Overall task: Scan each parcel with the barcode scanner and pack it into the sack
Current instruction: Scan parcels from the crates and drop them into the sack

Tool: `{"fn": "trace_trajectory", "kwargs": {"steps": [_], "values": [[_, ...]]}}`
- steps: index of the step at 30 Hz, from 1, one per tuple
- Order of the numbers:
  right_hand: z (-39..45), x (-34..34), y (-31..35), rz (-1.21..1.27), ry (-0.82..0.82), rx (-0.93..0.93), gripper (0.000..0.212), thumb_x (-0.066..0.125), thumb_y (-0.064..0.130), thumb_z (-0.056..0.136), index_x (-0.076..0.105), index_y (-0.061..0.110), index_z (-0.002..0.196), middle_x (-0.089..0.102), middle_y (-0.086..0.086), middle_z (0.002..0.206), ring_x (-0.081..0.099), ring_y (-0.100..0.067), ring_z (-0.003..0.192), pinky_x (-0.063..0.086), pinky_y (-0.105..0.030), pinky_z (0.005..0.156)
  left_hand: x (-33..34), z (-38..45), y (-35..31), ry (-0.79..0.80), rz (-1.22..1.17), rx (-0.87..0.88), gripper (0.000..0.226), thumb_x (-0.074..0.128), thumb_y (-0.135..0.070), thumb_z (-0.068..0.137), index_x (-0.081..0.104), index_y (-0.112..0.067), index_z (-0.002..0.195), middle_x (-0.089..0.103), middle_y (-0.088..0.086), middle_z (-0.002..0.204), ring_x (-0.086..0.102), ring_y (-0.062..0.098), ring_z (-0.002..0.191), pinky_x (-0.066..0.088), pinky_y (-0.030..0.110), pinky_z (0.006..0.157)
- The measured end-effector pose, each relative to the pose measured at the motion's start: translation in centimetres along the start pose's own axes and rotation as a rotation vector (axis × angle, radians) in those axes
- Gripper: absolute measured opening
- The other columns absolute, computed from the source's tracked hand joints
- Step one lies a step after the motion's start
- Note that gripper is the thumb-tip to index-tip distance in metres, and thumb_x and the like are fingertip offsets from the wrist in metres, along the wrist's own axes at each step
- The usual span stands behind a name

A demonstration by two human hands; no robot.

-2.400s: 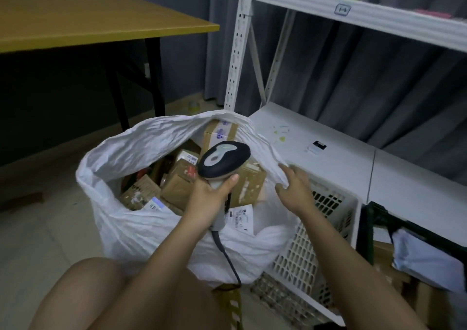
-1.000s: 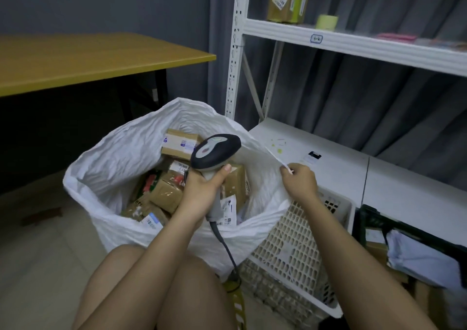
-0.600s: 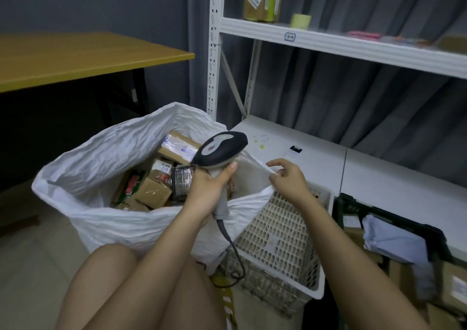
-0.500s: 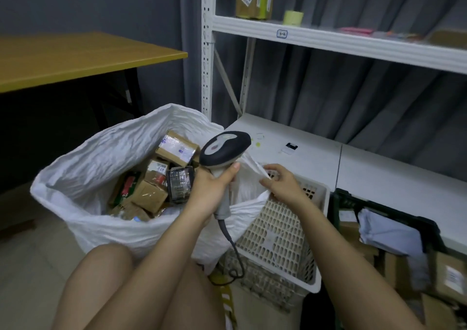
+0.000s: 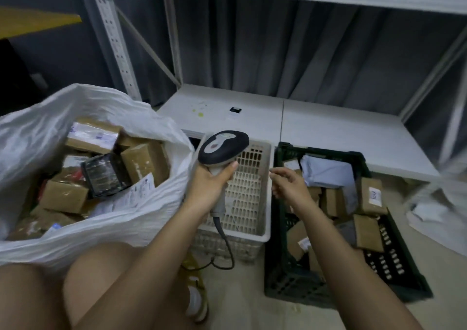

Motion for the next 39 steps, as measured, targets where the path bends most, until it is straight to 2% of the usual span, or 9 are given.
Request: {"fn": "trace_trajectory", "kwargs": {"steps": [4, 10, 16, 20, 23, 28, 31, 34, 39], "values": [[-0.2, -6.0, -7.2, -0.038, -0.098, 0.157, 0.012, 0.054, 0.006, 0.098, 0.060, 0.005, 0.108, 0.057, -0.010, 0.071, 0.051, -0.017, 0.057, 0.044, -0.019, 0.048, 5.0, 0.0, 3.8, 0.099, -0.005, -0.085, 0.047, 0.070, -0.020, 0.086, 0.056, -0.009, 0.128, 0.067, 0.003, 0.096, 0.064, 0.011, 0.081, 0.053, 0.022, 0.071], [-0.1, -13.6, -16.8, -0.191, -0.207, 0.312, 0.008, 0.056, 0.004, 0.095, 0.060, 0.003, 0.102, 0.061, -0.015, 0.087, 0.058, -0.028, 0.080, 0.050, -0.037, 0.070, 10.9, -0.2, 8.6, 0.199, 0.016, -0.174, 0.041, 0.067, -0.014, 0.087, 0.055, -0.013, 0.127, 0.065, 0.011, 0.114, 0.062, 0.015, 0.088, 0.054, 0.019, 0.072], [0.5, -19.0, -22.3, -0.721, -0.120, 0.418, 0.029, 0.062, 0.024, 0.091, 0.065, 0.009, 0.116, 0.067, -0.020, 0.111, 0.062, -0.035, 0.099, 0.046, -0.033, 0.077, 14.2, -0.8, 13.2, 0.275, 0.101, -0.246, 0.038, 0.066, -0.014, 0.089, 0.057, -0.002, 0.124, 0.066, 0.006, 0.091, 0.061, 0.005, 0.067, 0.050, 0.015, 0.057], [1.4, -22.1, -22.9, -1.058, -0.225, 0.430, 0.054, 0.065, 0.029, 0.088, 0.047, 0.009, 0.136, 0.045, -0.022, 0.135, 0.046, -0.040, 0.120, 0.043, -0.042, 0.092, 15.3, -0.9, 15.5, 0.249, 0.106, -0.292, 0.043, 0.069, -0.013, 0.086, 0.055, -0.013, 0.127, 0.066, -0.004, 0.091, 0.061, -0.006, 0.061, 0.052, 0.012, 0.056], [2.0, -24.3, -22.4, -0.971, -0.413, 0.431, 0.069, 0.066, 0.028, 0.089, 0.032, 0.005, 0.145, 0.023, -0.026, 0.150, 0.026, -0.042, 0.135, 0.030, -0.047, 0.107, 16.0, -0.8, 16.6, 0.250, 0.076, -0.305, 0.044, 0.071, -0.011, 0.085, 0.054, -0.018, 0.125, 0.065, -0.010, 0.097, 0.062, -0.011, 0.069, 0.051, 0.010, 0.061], [3.4, -24.6, -24.6, -0.929, -0.307, 0.580, 0.072, 0.063, 0.035, 0.091, 0.023, 0.027, 0.150, 0.000, -0.022, 0.157, 0.007, -0.042, 0.142, 0.019, -0.052, 0.114, 17.1, -0.6, 17.5, 0.266, 0.057, -0.335, 0.039, 0.071, -0.012, 0.084, 0.057, -0.018, 0.121, 0.066, -0.009, 0.097, 0.063, -0.009, 0.070, 0.049, 0.010, 0.060], [4.0, -24.6, -25.1, -0.889, -0.360, 0.647, 0.079, 0.067, 0.035, 0.088, 0.019, 0.028, 0.149, 0.003, -0.023, 0.156, 0.009, -0.042, 0.142, 0.014, -0.054, 0.116, 17.4, -0.6, 17.9, 0.268, 0.048, -0.330, 0.035, 0.070, -0.011, 0.085, 0.056, -0.024, 0.114, 0.066, -0.011, 0.093, 0.063, -0.009, 0.067, 0.049, 0.009, 0.060], [3.8, -24.6, -25.6, -0.856, -0.400, 0.700, 0.089, 0.073, 0.025, 0.083, 0.014, 0.021, 0.149, 0.013, -0.025, 0.151, 0.020, -0.045, 0.137, 0.024, -0.056, 0.112, 17.1, -0.8, 18.3, 0.276, 0.045, -0.340, 0.042, 0.071, -0.015, 0.084, 0.056, -0.019, 0.124, 0.068, -0.006, 0.100, 0.064, -0.005, 0.075, 0.054, 0.014, 0.068], [3.6, -22.9, -23.3, -0.645, -0.428, 0.518, 0.084, 0.079, 0.029, 0.076, 0.026, 0.014, 0.140, 0.029, -0.023, 0.144, 0.037, -0.043, 0.128, 0.039, -0.050, 0.101, 16.1, -0.7, 18.3, 0.260, 0.048, -0.338, 0.050, 0.072, -0.017, 0.083, 0.053, -0.022, 0.129, 0.065, -0.009, 0.115, 0.063, 0.008, 0.103, 0.053, 0.030, 0.091]]}}
Point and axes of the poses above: each hand's wrist, its own z-axis towards the middle knuckle, its own x-axis out of the palm, y = z × x, the point moved 8 cm from there along z, towards the middle knuckle
